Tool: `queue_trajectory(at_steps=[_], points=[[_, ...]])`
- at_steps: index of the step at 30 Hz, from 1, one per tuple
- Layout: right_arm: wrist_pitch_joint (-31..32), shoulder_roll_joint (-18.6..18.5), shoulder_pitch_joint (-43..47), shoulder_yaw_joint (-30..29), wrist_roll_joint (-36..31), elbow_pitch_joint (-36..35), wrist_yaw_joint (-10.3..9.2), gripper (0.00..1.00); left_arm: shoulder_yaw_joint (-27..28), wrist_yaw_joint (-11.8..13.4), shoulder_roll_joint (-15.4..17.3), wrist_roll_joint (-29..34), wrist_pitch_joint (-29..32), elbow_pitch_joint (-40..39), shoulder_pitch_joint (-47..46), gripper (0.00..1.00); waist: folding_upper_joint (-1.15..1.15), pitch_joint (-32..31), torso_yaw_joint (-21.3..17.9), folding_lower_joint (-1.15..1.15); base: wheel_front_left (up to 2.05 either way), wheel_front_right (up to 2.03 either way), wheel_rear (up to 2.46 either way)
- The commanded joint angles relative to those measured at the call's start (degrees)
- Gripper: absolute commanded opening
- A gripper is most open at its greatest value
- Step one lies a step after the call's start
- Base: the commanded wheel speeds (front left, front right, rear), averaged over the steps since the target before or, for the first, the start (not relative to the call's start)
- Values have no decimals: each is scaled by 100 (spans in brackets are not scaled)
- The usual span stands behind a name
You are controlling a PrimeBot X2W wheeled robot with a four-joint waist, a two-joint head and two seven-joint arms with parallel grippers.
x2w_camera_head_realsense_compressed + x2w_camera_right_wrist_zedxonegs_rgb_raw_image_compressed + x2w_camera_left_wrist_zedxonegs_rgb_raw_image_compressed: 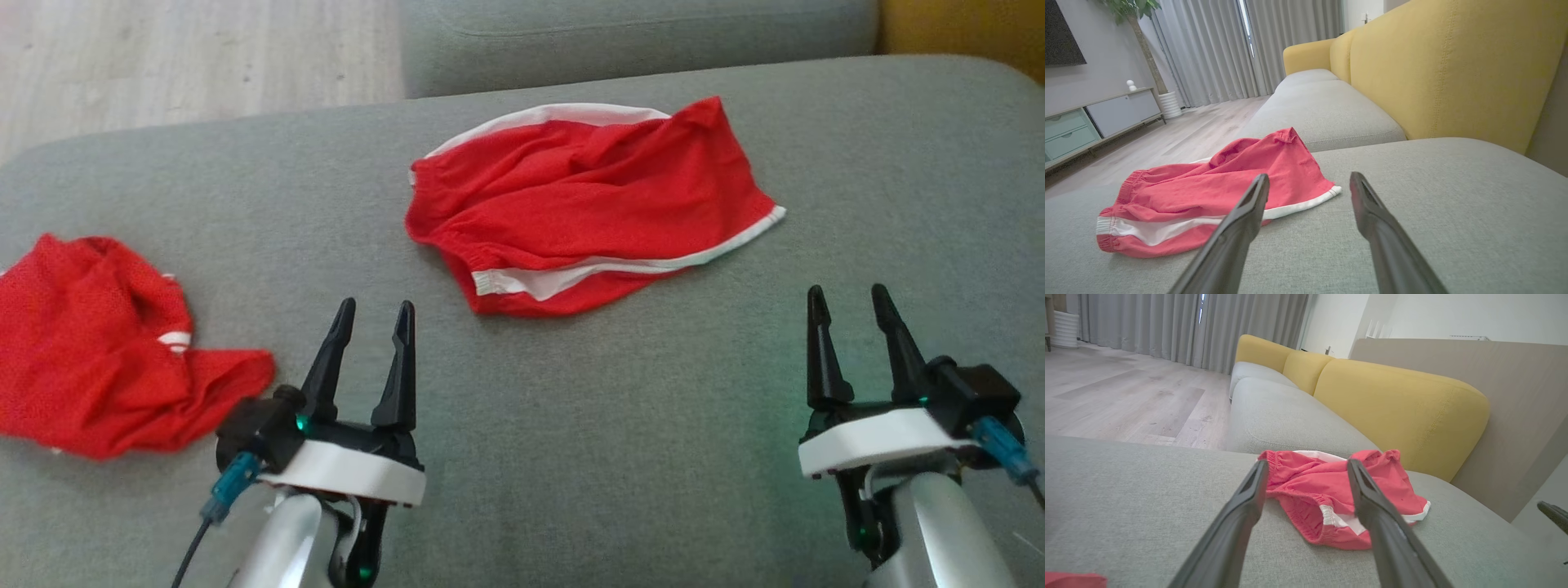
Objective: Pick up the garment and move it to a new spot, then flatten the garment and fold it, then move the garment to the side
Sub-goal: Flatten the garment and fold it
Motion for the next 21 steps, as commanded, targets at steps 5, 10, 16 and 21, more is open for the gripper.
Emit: queue_trajectory(at_steps=[5, 10, 16, 21], points=[[-62, 9, -248, 111, -38, -552, 42, 100, 25, 10, 36, 86, -45, 156, -512, 100, 0, 252, -278, 1, 0, 0, 0], [-62, 9, -307, 109, -27, -619, 42, 100, -196, 10, 36, 148, 60, 529, -924, 100, 0, 450, -378, 1, 0, 0, 0], [-62, 9, -408, 229, 18, -616, 42, 100, -435, 74, 24, 114, 636, 1228, -1523, 100, 0, 657, -566, 1, 0, 0, 0], [-62, 9, -463, 299, 62, -629, 42, 100, -511, 132, 23, 113, 897, 1673, -1808, 100, 0, 742, -676, 1, 0, 0, 0]])
